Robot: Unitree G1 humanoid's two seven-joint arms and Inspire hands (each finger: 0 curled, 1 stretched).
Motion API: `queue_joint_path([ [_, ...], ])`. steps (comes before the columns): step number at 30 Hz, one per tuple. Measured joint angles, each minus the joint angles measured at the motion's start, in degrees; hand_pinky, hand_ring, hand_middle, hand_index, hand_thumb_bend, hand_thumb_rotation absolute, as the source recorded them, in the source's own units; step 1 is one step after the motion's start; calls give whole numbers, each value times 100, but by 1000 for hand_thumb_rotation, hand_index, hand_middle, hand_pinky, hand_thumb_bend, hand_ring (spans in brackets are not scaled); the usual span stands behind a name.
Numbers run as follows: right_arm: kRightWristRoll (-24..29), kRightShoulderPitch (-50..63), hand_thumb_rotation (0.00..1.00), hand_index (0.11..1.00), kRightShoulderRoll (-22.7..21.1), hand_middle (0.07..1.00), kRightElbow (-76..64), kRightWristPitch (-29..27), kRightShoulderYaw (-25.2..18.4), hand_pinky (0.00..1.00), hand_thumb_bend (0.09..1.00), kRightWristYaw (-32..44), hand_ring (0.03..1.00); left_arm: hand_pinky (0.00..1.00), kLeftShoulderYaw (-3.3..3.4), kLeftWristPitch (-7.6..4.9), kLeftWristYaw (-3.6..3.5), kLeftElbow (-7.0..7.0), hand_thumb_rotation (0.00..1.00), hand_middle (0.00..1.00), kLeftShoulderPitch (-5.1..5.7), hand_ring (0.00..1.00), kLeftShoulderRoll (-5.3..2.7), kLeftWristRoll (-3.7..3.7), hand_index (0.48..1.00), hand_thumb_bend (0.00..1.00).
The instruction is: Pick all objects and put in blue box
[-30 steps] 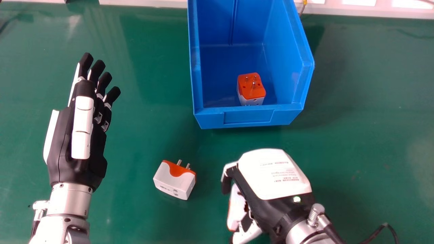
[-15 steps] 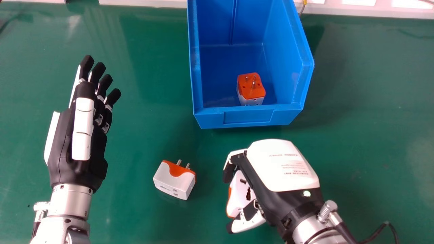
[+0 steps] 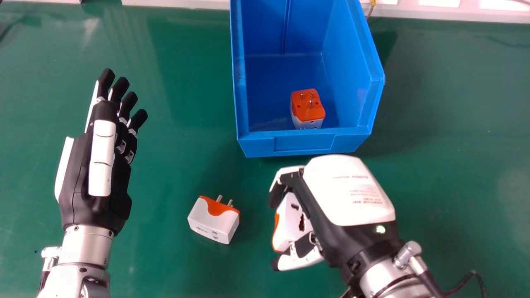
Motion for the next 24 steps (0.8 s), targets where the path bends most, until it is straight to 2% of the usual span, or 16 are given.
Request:
queue_joint_path([
  [9, 116, -55, 2, 501, 14, 404, -510, -8, -328, 186, 521, 133, 265, 945, -3, -21, -3, 55, 823, 982, -14, 975, -19, 10, 973, 753],
  [18, 25, -211, 1, 499, 98, 408, -664, 20, -636, 196, 521, 213, 273, 943, -4, -134, -3, 109, 822, 979, -34, 973, -40, 16, 969, 754],
  [24, 32, -313, 1, 497, 152, 408, -672, 19, -794, 202, 521, 218, 275, 941, -37, -143, 2, 108, 820, 977, -34, 972, -62, 33, 965, 755],
])
